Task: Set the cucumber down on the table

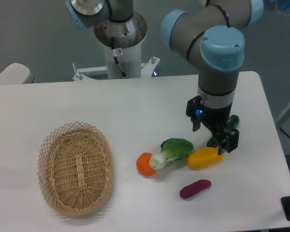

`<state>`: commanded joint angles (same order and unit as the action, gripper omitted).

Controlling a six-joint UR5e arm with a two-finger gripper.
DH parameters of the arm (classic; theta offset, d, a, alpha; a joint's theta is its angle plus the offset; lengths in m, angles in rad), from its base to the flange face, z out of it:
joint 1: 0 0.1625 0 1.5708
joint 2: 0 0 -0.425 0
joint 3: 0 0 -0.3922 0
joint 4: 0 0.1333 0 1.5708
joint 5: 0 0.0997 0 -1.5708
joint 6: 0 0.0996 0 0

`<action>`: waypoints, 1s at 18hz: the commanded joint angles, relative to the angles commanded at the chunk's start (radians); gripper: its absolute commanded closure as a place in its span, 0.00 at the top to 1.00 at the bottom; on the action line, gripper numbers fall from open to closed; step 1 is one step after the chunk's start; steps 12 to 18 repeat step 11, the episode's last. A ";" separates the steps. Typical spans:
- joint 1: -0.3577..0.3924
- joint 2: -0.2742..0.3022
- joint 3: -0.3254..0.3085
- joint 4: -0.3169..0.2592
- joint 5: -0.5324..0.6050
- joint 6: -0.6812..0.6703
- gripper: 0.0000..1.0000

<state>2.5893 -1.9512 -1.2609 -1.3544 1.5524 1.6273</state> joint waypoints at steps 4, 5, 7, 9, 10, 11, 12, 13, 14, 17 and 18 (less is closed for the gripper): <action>0.018 0.002 0.003 -0.015 0.002 0.049 1.00; 0.018 0.002 0.003 -0.018 0.002 0.049 1.00; 0.018 0.002 0.002 -0.019 0.005 0.049 1.00; 0.017 0.003 0.002 -0.015 0.006 0.051 1.00; 0.017 0.003 0.000 -0.014 0.008 0.051 1.00; 0.017 0.003 0.000 -0.014 0.006 0.049 1.00; 0.017 0.003 0.000 -0.014 0.006 0.049 1.00; 0.017 0.003 0.000 -0.014 0.006 0.049 1.00; 0.017 0.003 0.000 -0.014 0.006 0.049 1.00; 0.017 0.003 0.000 -0.014 0.006 0.049 1.00; 0.017 0.003 0.000 -0.014 0.006 0.049 1.00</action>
